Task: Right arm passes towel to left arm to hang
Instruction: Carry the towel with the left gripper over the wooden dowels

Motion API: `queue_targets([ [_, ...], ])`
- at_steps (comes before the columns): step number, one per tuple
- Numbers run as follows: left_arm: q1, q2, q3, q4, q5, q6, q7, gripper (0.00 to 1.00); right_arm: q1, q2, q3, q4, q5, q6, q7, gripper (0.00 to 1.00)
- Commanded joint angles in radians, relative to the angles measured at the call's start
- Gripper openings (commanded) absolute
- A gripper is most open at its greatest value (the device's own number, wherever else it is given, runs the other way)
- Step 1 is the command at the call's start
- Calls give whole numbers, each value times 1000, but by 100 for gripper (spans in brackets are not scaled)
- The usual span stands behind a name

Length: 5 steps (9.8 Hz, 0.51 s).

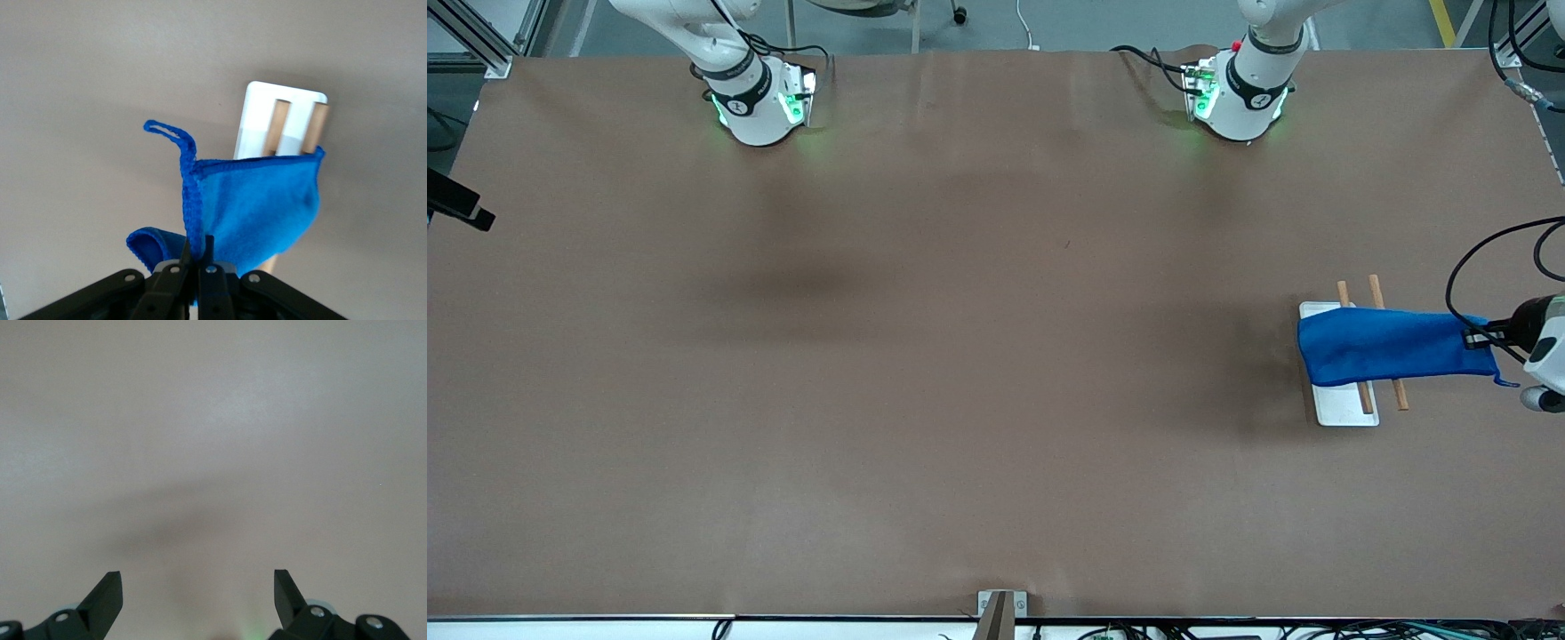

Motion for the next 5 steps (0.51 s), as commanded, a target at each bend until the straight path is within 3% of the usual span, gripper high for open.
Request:
queue_targets([
  [1,47,69,-6,-13,15,68,64,3,-5,-4,8,8,-21,-15,-7,100],
  [3,76,92,-6,-13,9,110,116,3,-5,-4,8,6,-19,-32,-6,100],
  [4,88,109,-6,-13,9,121,118,9,-6,-4,7,6,-16,-29,-4,100],
  [5,93,119,-6,-11,11,122,118,23,-8,-4,5,3,-10,-21,-7,100],
])
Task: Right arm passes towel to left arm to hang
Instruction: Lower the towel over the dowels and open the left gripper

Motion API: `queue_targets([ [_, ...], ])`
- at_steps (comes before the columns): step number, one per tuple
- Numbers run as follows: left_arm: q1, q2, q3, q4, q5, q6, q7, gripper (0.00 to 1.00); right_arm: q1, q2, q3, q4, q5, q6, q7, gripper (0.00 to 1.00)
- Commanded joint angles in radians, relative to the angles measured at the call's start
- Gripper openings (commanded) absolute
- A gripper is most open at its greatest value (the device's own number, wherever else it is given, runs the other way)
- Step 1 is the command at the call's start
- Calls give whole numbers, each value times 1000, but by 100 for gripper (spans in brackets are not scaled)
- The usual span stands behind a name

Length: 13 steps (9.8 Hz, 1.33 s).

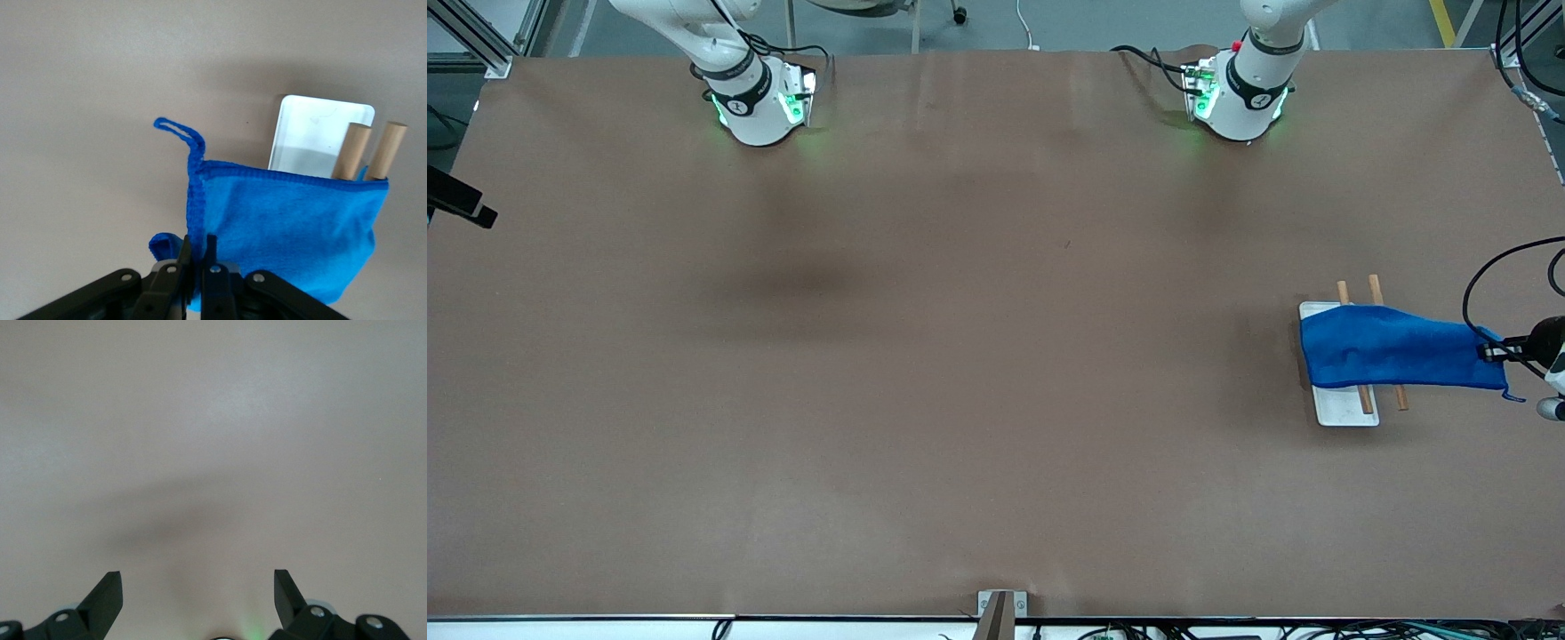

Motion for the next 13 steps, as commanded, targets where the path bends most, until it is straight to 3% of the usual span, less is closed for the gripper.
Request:
queue_targets([
  [1,10,34,-6,-12,14,21,20,86,-5,-4,6,2,-14,-1,-4,100],
  [2,13,34,-8,-8,9,21,49,100,-6,-4,6,1,-15,-6,-1,100],
  [5,6,23,-20,48,9,12,58,100,-8,-4,6,0,-11,-1,1,100],
  [8,3,-105,-115,67,3,-29,19,100,-9,-4,6,0,-9,-4,1,100],
  [11,4,-236,-279,67,-2,-102,-205,100,-11,-4,6,-2,-9,-4,1,100],
  [13,4,-322,-312,67,-63,-153,-213,100,-11,-5,6,-2,-9,-7,1,100],
])
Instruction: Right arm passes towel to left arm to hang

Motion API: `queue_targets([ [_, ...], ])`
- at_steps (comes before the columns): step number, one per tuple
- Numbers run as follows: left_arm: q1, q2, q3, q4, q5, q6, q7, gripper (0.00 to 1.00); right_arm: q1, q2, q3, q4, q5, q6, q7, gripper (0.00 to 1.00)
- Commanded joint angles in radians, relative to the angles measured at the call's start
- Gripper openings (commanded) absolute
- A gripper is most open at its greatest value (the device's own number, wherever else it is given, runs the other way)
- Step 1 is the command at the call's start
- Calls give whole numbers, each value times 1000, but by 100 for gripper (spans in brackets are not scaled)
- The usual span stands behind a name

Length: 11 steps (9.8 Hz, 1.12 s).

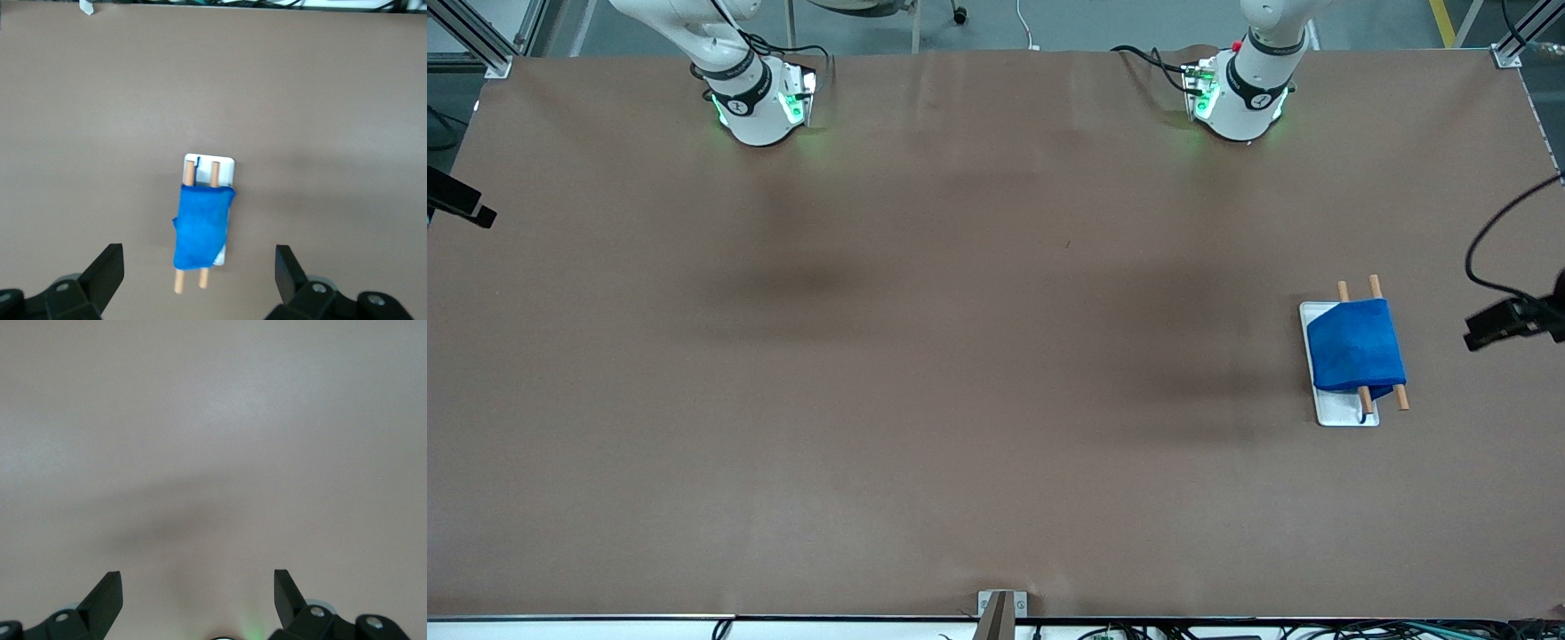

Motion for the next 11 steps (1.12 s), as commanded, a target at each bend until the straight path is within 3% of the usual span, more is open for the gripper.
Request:
queue_targets([
  [1,15,-78,-7,-41,-83,-55,17,100,-10,-6,8,1,-11,-9,-8,100],
  [5,-11,-197,5,-52,-158,-112,28,100,-10,-7,6,1,-11,-7,-33,100],
  [6,-93,-233,81,-81,-164,-126,30,100,-10,-7,6,1,-11,-9,-33,100],
  [7,-248,-281,237,-140,-180,-131,36,100,-10,-7,6,1,-11,-12,-33,100],
  [8,-339,-317,348,-188,-219,-131,60,100,-10,-7,6,1,-11,-12,-33,100],
  [10,-456,-372,451,-269,-241,-138,80,100,-10,-7,6,1,-11,-12,-33,100],
  [11,-461,-401,456,-309,-244,-138,83,100,-10,-7,6,1,-11,-17,-33,100],
])
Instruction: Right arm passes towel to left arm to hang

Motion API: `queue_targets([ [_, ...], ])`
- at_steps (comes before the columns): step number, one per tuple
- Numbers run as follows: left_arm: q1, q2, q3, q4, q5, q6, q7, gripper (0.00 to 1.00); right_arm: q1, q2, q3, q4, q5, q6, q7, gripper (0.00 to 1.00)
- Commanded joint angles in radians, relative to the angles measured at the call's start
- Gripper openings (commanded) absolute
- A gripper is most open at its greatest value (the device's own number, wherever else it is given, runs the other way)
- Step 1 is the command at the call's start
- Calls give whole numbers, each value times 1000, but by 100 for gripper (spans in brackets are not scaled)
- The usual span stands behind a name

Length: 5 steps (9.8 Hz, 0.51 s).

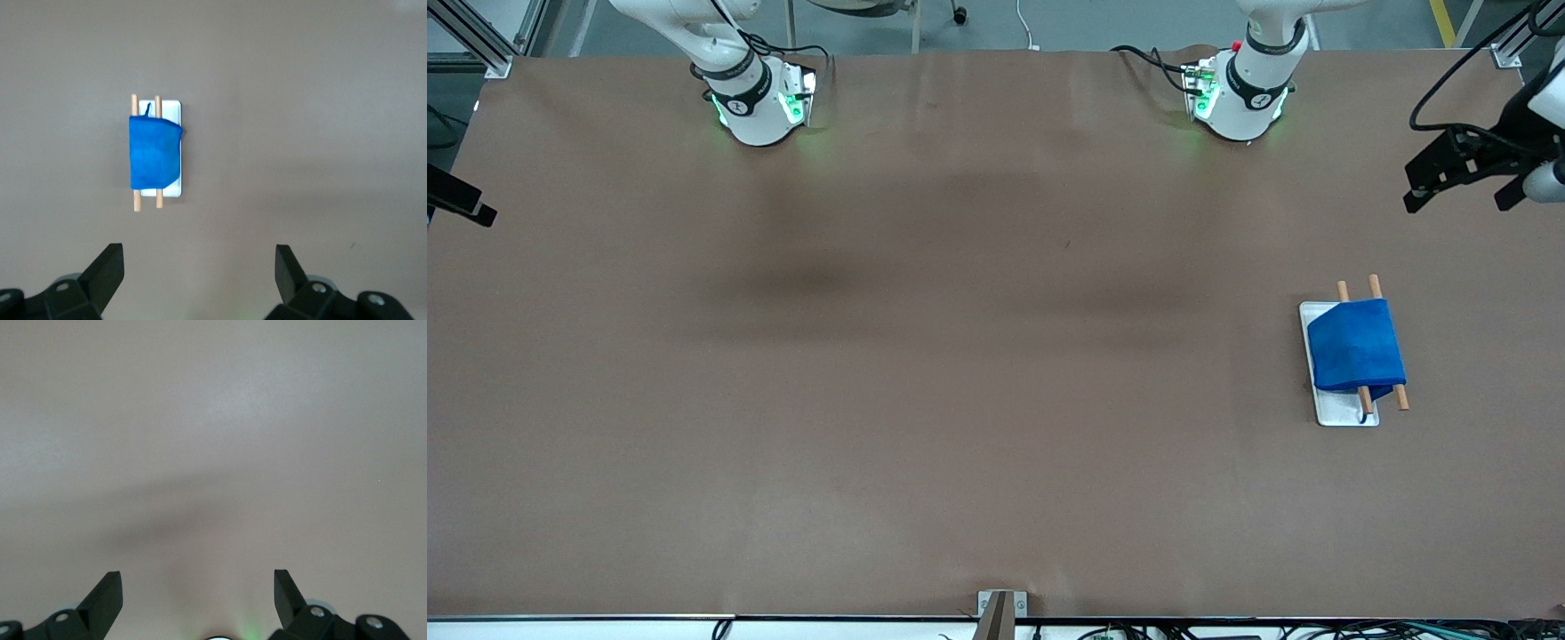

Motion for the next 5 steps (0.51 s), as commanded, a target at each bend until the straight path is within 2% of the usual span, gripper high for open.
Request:
queue_targets([
  [1,-20,-68,11,-118,-16,-9,16,100,-11,-6,7,1,-11,-15,-11,100],
  [5,-25,-37,6,-77,-13,-17,19,100,-13,-6,6,1,-11,-17,-11,100],
])
